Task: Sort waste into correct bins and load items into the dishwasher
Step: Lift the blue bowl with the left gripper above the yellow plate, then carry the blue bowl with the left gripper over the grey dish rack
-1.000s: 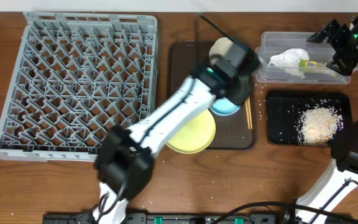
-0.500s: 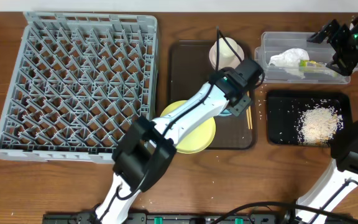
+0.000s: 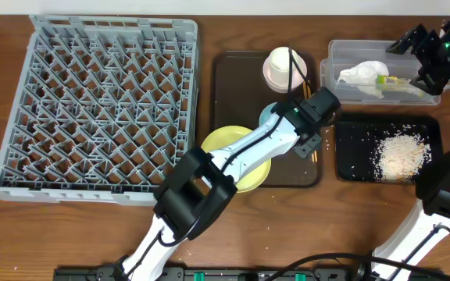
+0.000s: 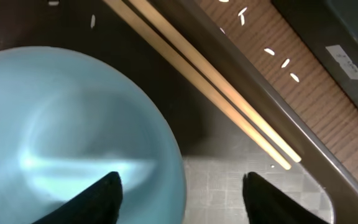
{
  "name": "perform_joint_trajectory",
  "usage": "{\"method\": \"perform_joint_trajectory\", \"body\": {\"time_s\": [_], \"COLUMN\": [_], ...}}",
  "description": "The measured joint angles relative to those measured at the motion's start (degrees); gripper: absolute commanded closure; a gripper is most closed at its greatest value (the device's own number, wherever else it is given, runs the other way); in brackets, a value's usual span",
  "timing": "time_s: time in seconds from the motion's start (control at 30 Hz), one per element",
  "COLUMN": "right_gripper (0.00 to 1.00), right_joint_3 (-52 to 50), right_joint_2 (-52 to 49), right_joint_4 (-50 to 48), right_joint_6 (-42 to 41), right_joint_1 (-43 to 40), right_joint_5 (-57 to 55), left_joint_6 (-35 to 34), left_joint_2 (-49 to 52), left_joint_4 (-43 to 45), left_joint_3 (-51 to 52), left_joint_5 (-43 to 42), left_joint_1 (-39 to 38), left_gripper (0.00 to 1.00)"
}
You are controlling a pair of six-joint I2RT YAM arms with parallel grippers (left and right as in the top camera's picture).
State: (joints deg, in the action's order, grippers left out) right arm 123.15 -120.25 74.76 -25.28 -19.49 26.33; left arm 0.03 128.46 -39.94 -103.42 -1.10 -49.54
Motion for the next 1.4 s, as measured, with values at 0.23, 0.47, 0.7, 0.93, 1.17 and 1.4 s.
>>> {"method": "perform_joint_trajectory", "body": {"time_s": [0.23, 0.47, 0.7, 0.93, 1.17, 1.4], "right_gripper": [0.01, 0.01, 0.01, 0.01, 0.01, 0.01], "right_joint_3": [0.0, 0.0, 0.0, 0.0, 0.0, 0.0], "right_joint_2": [0.0, 0.0, 0.0, 0.0, 0.0, 0.0], "right_joint_4": [0.0, 0.0, 0.0, 0.0, 0.0, 0.0], "right_joint_6": [0.0, 0.0, 0.0, 0.0, 0.0, 0.0], "right_joint_1": [0.0, 0.0, 0.0, 0.0, 0.0, 0.0], "right_joint_5": [0.0, 0.0, 0.0, 0.0, 0.0, 0.0], "left_joint_6": [-0.2, -0.3, -0.7, -4.3, -8.6, -12.8], "left_joint_2": [4.0, 4.0, 3.9, 2.3, 1.5, 1.4], "left_joint_4": [0.4, 1.5, 2.3, 6.4, 8.4, 8.8], "left_joint_3": [-0.1, -0.1, -0.1, -0.1, -0.1, -0.1], "left_joint_5": [0.4, 0.3, 1.3, -8.6, -23.2, -31.6], "left_joint_1": [0.0, 0.0, 0.0, 1.7, 6.0, 11.3], "left_gripper": [0.48, 0.92, 0.92, 0.93, 0.92, 0.93]}}
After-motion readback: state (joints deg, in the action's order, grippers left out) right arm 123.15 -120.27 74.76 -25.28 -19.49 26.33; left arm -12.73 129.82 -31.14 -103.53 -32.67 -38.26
